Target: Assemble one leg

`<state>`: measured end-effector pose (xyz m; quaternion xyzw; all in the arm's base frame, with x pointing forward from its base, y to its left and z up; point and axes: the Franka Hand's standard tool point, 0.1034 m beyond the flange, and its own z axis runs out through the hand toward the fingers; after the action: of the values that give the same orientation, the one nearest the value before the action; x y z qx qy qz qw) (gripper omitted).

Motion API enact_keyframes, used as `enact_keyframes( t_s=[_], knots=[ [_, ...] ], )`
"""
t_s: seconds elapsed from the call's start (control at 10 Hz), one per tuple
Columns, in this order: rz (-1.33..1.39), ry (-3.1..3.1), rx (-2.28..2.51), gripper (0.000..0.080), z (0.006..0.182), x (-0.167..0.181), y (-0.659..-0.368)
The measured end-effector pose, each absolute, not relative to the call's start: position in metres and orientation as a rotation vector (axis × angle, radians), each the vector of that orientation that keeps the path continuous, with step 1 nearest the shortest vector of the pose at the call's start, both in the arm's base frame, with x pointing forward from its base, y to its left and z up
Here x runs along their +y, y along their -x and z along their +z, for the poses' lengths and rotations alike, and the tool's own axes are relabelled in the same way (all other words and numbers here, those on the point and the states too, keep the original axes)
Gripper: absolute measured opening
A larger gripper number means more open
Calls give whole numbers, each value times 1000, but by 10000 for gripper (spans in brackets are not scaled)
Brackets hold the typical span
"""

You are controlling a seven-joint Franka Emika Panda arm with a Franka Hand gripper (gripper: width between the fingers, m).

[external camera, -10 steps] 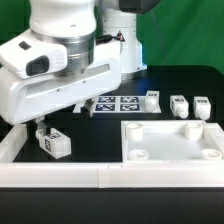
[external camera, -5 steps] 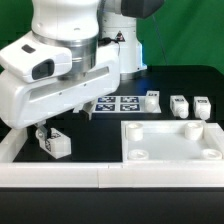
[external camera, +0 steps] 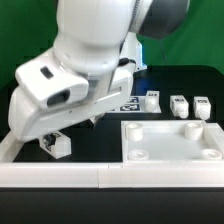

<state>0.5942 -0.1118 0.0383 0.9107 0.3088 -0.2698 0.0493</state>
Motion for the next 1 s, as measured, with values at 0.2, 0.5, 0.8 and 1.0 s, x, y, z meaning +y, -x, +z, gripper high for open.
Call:
enact_keyframes(
  t_s=[0.2,0.5,0.8,1.0],
  knots=[
    [-1027,-2690,937,649,35,-107,-584],
    [-1105,-2566,956,649,21,-123,-589],
    [-1083,-2559,961,649,21,-141,-593],
    [-1081,-2558,967,649,20,-138,-593]
  ],
)
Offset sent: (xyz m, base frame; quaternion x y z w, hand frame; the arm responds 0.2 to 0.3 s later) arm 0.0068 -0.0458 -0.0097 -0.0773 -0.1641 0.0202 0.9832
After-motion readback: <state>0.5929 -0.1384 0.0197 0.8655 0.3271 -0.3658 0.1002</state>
